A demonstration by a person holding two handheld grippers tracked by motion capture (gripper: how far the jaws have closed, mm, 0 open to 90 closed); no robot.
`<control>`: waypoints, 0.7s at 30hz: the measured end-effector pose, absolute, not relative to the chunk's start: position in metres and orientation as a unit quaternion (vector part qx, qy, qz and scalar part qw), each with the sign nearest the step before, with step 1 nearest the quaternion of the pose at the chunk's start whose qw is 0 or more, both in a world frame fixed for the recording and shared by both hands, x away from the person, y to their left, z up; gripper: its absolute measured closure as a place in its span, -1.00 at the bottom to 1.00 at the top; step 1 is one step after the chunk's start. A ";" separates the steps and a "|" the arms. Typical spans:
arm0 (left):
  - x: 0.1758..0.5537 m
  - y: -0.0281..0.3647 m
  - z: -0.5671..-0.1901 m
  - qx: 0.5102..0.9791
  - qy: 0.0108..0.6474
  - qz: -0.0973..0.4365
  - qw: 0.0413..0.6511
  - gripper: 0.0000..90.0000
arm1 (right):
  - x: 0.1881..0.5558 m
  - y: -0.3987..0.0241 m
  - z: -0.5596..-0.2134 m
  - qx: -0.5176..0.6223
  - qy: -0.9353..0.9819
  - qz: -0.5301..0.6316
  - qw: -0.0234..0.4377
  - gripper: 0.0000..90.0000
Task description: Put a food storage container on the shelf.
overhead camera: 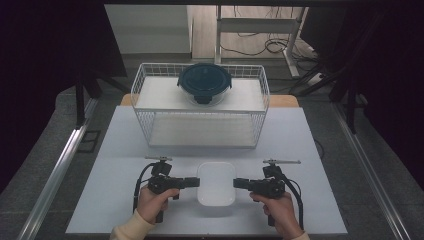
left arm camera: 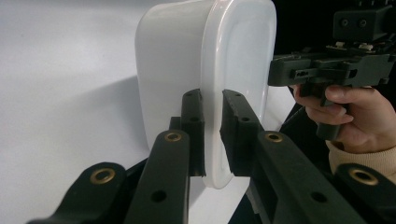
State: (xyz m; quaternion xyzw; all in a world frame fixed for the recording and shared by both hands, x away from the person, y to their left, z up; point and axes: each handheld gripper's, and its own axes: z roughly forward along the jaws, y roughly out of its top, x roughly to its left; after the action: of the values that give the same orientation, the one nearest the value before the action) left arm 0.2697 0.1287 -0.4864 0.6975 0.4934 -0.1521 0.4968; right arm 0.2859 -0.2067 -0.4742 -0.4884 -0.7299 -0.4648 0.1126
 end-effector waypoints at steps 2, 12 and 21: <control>0.268 0.130 -0.481 0.699 0.488 -0.144 0.502 0.79 | 0.284 -0.206 -0.469 -0.479 -0.733 -0.471 0.107 0.77; 0.265 0.141 -0.436 0.706 0.460 -0.098 0.529 0.79 | 0.283 -0.197 -0.428 -0.438 -0.742 -0.503 0.066 0.77; 0.277 0.152 -0.382 0.716 0.438 -0.057 0.541 0.79 | 0.296 -0.185 -0.381 -0.413 -0.744 -0.524 0.038 0.77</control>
State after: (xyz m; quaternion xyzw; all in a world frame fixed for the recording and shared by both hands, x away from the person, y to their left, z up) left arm 0.2774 0.1516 -0.3821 0.7158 0.4382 -0.0575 0.5406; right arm 0.2961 -0.1848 -0.3815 -0.4128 -0.7437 -0.5245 0.0385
